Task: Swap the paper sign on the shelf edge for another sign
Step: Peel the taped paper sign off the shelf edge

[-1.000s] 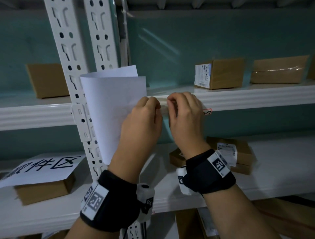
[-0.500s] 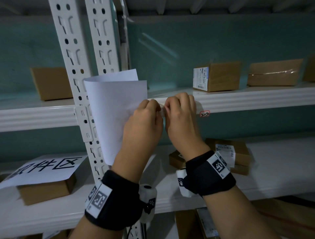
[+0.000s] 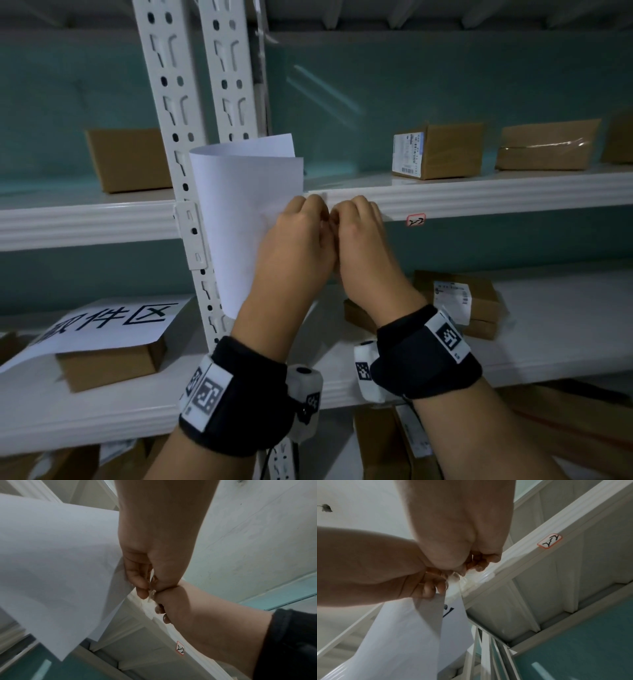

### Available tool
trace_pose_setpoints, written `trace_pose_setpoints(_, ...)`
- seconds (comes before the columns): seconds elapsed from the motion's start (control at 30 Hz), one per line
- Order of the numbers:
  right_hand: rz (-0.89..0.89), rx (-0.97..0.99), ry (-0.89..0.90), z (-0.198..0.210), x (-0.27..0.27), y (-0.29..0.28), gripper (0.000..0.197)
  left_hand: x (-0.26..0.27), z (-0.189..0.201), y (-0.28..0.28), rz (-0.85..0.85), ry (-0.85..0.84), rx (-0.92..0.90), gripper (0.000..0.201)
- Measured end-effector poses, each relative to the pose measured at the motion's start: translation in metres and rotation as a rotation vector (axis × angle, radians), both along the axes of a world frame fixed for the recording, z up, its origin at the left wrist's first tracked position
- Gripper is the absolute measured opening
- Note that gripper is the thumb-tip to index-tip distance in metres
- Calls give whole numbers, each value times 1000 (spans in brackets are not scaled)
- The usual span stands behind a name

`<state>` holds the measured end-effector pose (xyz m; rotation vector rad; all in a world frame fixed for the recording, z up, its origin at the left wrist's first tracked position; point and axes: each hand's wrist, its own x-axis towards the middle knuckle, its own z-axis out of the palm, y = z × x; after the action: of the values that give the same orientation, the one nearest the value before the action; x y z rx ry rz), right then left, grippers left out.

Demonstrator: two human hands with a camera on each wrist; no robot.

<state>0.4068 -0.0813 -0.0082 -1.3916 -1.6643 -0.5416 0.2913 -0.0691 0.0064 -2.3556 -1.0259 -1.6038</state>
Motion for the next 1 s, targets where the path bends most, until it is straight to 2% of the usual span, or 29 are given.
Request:
trace_pose_setpoints(0.23,13,-90,-44,-9,-13,-22,38,-15,-8,-16,-15,8,3,4)
trace_pose_setpoints(0.4,61,-72,5,-19,-12,-36,27,-12,-18,-36,-54,-28,-24,6)
trace_pose_setpoints(0.53,18,-44,56,-23,-11,-44,16,-12,-19,-44,-99,-47,-16,6)
trace_pose_setpoints(0.67,-43,-45,52,-27,-12,-62,16,-11,-25,-49,-171,-71,-51,4)
trace_pose_setpoints(0.77,-96,-112,130,-32,-10,-77,17,-18,-34,-54,-239,-82,-123,6)
trace_pose_setpoints(0.9,-190,-55,298,-50,11,-83,8,-45,-58,-54,-289,-121,-351,8)
trace_pose_setpoints(1.0,-294,-98,418,-61,25,-93,6,-71,-76,-49,-386,-197,-481,18)
